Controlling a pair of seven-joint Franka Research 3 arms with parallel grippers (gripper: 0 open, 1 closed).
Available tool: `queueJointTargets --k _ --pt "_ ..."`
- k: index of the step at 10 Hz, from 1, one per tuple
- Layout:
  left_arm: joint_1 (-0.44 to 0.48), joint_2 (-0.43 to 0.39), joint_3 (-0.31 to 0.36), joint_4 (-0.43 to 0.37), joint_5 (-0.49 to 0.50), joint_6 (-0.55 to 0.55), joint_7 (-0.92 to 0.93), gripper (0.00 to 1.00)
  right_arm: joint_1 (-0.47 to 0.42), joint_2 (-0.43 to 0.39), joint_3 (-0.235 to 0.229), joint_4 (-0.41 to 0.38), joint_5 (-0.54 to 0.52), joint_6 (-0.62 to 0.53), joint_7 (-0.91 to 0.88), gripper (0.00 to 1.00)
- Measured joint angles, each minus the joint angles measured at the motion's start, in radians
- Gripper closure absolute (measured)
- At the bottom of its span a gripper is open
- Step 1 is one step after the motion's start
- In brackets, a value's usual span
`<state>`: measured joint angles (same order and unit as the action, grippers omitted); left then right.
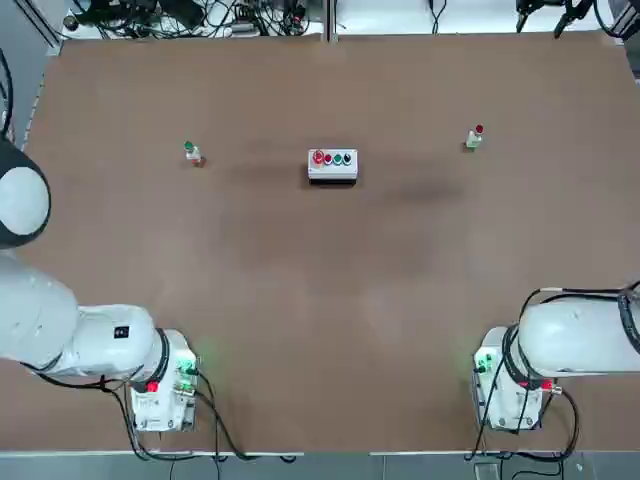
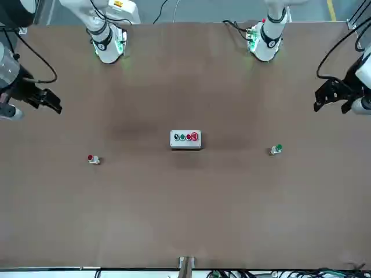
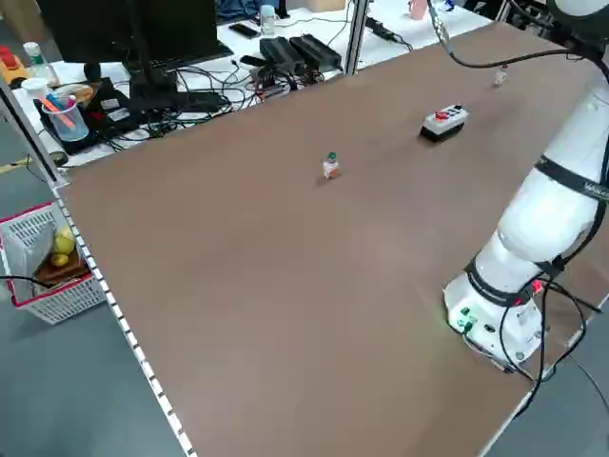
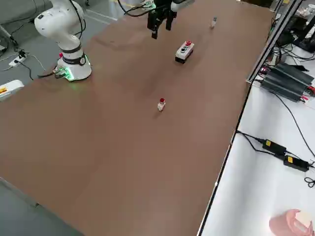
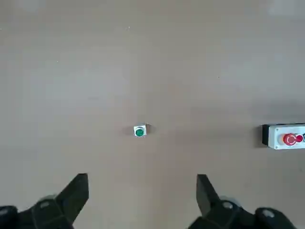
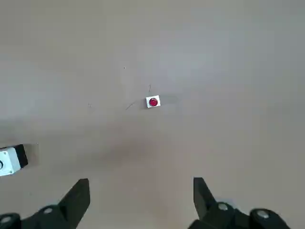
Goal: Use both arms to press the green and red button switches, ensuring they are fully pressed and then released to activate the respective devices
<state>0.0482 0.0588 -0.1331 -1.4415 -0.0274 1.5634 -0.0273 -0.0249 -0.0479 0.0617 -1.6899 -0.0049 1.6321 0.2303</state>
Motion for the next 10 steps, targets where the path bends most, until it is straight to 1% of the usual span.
queueJointTargets --k 2,4,5,6,7,8,9,10 --pt "0.0 0.0 0.0 0.0 0.0 0.0 0.0 0.0 0.0 -0.001 -0.002 0.002 0.0 -0.011 0.0 0.04" --pt "0.0 0.005 0.0 0.0 0.0 0.0 0.0 0.0 0.0 -0.001 -0.002 0.003 0.0 -0.015 0.0 0.06" --pt "0.0 0.012 0.0 -0.001 0.0 0.0 0.0 0.0 0.0 -0.001 -0.002 0.003 0.0 -0.02 0.0 0.14" --pt "0.003 0.022 0.001 -0.002 0.0 0.0 0.0 0.0 0.0 -0.001 -0.002 0.003 0.0 -0.024 0.0 0.23" --pt "0.007 0.036 0.002 -0.004 0.0 0.0 0.0 0.0 0.0 -0.001 -0.002 0.002 0.0 -0.026 -0.001 0.29" --pt "0.008 0.051 0.005 -0.012 0.0 0.005 0.0 0.02 0.0 -0.001 -0.002 0.001 0.0 -0.026 -0.001 0.47" --pt "0.009 0.061 0.005 -0.031 0.0 0.026 0.0 0.05 0.0 -0.001 -0.002 0.0 0.0 -0.025 -0.002 0.62" --pt "0.009 0.066 0.005 -0.061 0.0 0.054 -0.001 0.11 0.0 0.0 -0.002 -0.003 0.0 -0.017 -0.004 0.79"
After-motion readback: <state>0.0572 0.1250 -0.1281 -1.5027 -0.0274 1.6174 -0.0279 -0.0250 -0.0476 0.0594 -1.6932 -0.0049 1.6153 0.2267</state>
